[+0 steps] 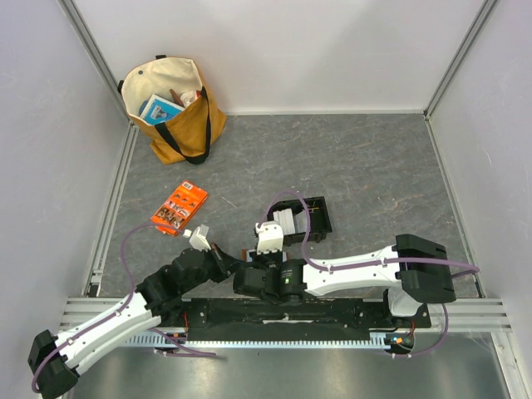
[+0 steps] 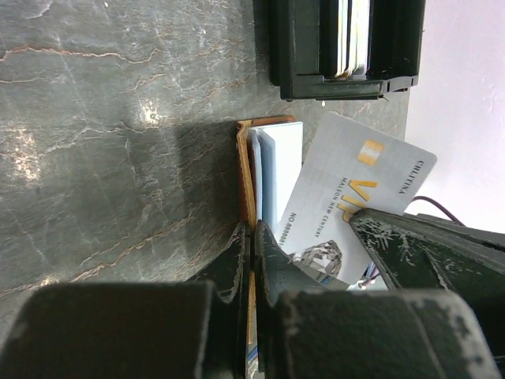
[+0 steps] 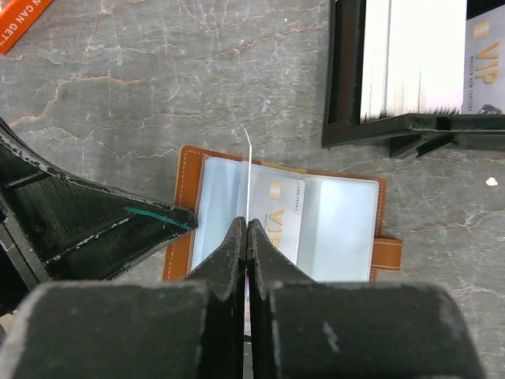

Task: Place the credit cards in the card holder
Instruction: Insert the credit card into the card slot.

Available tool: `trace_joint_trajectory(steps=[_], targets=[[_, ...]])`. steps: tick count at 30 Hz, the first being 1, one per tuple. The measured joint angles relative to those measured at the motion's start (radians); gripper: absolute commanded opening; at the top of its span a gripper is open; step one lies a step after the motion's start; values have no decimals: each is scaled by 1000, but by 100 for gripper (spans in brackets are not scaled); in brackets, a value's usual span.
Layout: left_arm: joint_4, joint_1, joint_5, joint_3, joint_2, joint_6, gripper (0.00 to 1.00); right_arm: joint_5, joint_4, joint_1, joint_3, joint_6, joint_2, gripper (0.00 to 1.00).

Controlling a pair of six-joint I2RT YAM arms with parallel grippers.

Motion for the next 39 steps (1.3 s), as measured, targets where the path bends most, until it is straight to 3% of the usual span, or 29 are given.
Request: trace_joint_trajectory(steps=[11, 20, 24, 29, 39], targets=[[0, 0, 0, 0, 0, 0, 2, 46, -126, 5, 23, 1, -19, 0], [-3, 0, -3, 0, 2, 0, 2, 48, -129, 4, -82, 36, -138, 0], [-6, 0, -19, 0, 35, 0, 2, -53, 50, -34, -235, -13, -266, 0], [-6, 0, -31, 0, 137, -2, 2, -242, 338, -171, -480, -40, -424, 0], [13, 0, -34, 14, 269, -24, 2, -472, 682, -214, -628, -17, -390, 0]])
